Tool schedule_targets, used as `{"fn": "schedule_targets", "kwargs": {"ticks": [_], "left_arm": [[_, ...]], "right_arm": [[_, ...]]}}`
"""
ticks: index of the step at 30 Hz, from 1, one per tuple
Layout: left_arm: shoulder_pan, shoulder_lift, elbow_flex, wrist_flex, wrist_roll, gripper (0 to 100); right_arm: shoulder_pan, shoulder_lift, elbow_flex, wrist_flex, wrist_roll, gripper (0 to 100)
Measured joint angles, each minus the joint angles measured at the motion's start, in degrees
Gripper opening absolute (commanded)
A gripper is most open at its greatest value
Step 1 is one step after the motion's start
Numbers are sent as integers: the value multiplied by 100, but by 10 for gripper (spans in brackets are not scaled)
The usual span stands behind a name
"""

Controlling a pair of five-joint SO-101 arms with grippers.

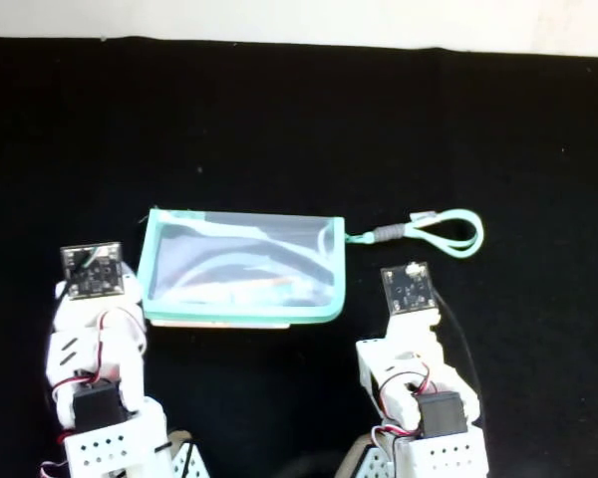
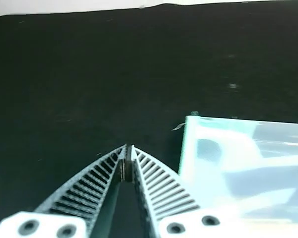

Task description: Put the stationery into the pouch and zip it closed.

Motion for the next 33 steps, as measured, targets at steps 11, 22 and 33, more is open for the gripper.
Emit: {"fn": "schedule_targets", "kwargs": {"ticks": [11,22,33], "left_arm": [[659,0,-35,-53,0,10],[703,0,-677,-18,0,13],[695,0,-2207,1398,-18,11]], "right_arm": [[0,0,0,-914,0,9],[9,26,-246,-1574,0,24],[0,0,-1864,-123,0,187]]}}
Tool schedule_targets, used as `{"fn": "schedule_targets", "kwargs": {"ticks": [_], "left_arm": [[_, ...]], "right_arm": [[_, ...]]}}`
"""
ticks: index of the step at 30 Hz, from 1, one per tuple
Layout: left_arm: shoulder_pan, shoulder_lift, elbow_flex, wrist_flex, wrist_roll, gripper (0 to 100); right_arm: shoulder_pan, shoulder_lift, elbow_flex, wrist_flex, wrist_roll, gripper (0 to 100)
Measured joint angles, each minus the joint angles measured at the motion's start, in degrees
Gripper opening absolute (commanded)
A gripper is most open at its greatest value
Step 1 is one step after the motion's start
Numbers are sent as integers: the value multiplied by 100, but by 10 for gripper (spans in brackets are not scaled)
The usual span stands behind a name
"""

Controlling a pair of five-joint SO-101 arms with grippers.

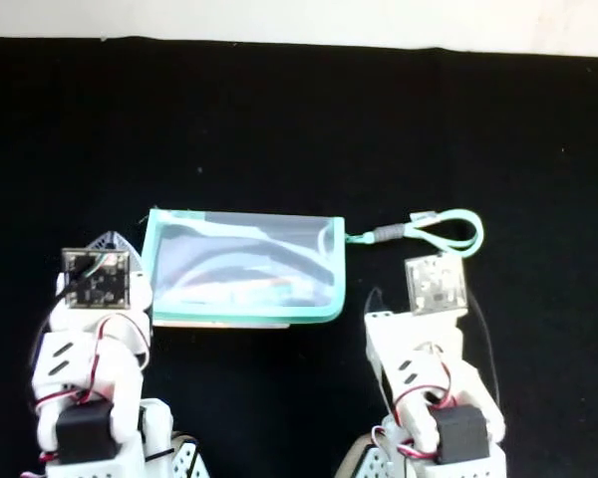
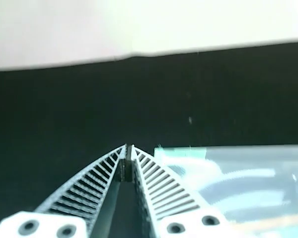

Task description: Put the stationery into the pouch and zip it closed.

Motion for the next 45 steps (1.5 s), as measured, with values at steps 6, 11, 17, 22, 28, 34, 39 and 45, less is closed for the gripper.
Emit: {"fn": "schedule_targets", "kwargs": {"ticks": [6,11,17,22,28,34,39,45], "left_arm": [[0,-26,-413,0,0,11],[0,-9,-571,0,0,10],[0,-35,-1029,0,0,10],[0,-44,-1248,0,0,10],[0,114,-1301,-237,0,10],[0,1459,-1723,-527,0,10],[0,3095,-2462,-527,0,11],[9,4686,-2831,-527,0,14]], "right_arm": [[0,484,-1090,870,0,187],[0,1793,-2251,1407,0,187],[0,3490,-3771,1881,0,187],[0,4545,-4756,2453,0,187],[0,5530,-5644,3024,0,187],[0,6312,-5969,2989,0,191],[0,6497,-5969,2576,0,192],[62,6558,-5969,2048,0,200]]}}
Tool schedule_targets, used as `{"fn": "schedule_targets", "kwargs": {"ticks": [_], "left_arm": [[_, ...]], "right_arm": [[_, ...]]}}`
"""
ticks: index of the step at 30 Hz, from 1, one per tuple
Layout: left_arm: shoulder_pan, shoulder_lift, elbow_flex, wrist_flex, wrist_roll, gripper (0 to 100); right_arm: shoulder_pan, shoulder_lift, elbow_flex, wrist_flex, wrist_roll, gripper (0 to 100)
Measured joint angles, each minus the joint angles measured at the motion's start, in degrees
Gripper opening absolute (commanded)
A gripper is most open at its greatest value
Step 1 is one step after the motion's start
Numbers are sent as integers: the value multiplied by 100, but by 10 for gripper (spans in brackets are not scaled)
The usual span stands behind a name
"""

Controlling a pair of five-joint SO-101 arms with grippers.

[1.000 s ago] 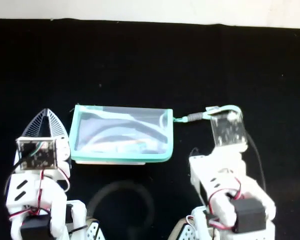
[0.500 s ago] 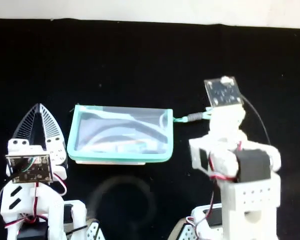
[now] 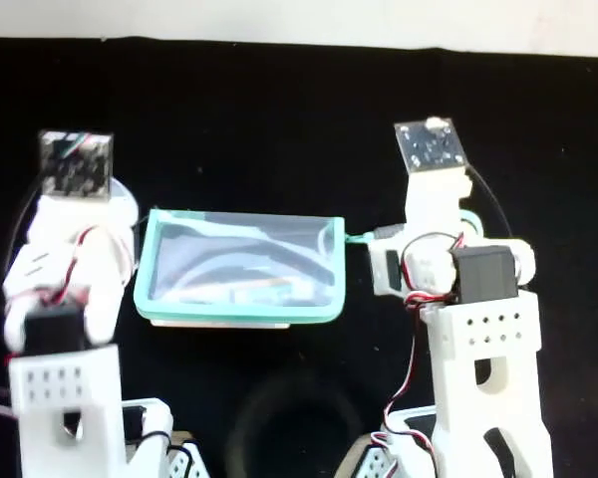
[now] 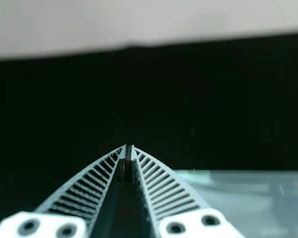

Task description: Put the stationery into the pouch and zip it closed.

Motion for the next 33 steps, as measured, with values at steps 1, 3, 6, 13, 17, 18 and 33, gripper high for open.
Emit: {"fn": "schedule_targets", "kwargs": {"ticks": [1,3,6,13,17,18,33], "left_arm": [[9,202,-9,0,0,14],[0,545,-9,0,0,14],[0,905,-9,-9,0,14],[35,1169,158,-9,9,14],[44,1187,378,-9,9,14],[44,1187,413,-18,9,14],[44,1187,1380,-26,-563,157]], "right_arm": [[114,0,0,-88,0,218],[404,0,0,-255,0,273],[967,0,0,-422,0,317],[1785,492,0,-879,0,317],[2119,1398,9,-1363,0,317],[2189,1662,9,-1495,0,317],[2259,4229,9,-3516,-9,317]]}}
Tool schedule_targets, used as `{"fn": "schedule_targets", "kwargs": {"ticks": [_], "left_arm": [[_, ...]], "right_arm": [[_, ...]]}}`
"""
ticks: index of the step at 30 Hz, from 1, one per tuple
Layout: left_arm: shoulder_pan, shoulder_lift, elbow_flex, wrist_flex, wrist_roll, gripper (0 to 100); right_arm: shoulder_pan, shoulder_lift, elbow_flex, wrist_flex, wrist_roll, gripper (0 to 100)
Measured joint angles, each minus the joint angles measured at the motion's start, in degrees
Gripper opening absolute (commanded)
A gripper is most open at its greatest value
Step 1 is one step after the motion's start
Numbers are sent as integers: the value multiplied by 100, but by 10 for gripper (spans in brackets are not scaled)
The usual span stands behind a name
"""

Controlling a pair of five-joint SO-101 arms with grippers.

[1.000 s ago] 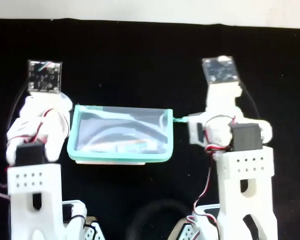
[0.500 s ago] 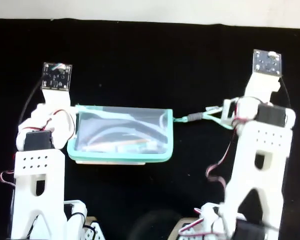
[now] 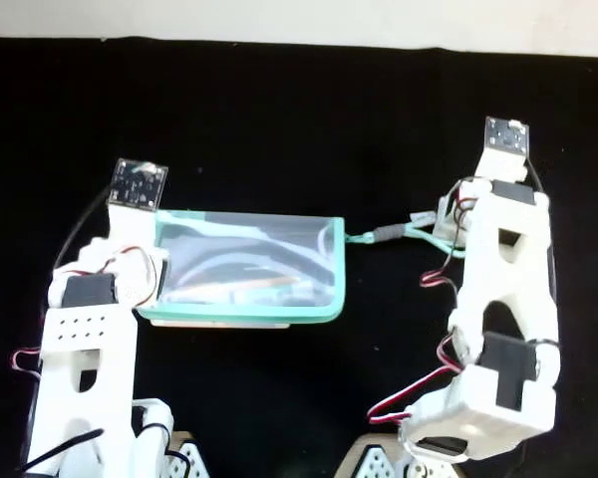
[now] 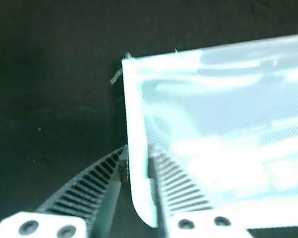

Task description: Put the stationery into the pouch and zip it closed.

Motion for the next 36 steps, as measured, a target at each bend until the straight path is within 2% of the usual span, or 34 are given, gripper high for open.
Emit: {"fn": "schedule_targets", "kwargs": {"ticks": [10,15,25,27,31,33,36], "left_arm": [[0,0,141,0,0,157],[0,0,141,0,0,157],[0,0,141,0,0,157],[0,0,141,0,0,157],[0,0,141,9,0,157],[0,0,141,9,0,157],[0,0,141,9,0,157]], "right_arm": [[114,712,-18,-985,0,317],[123,1064,-141,-1020,492,317],[123,2356,-1451,-1020,1336,310],[123,2567,-1662,-1020,1468,248],[123,2752,-1811,-1002,1565,0],[132,2778,-1916,-905,1565,26],[141,2813,-2040,-730,1565,10]]}}
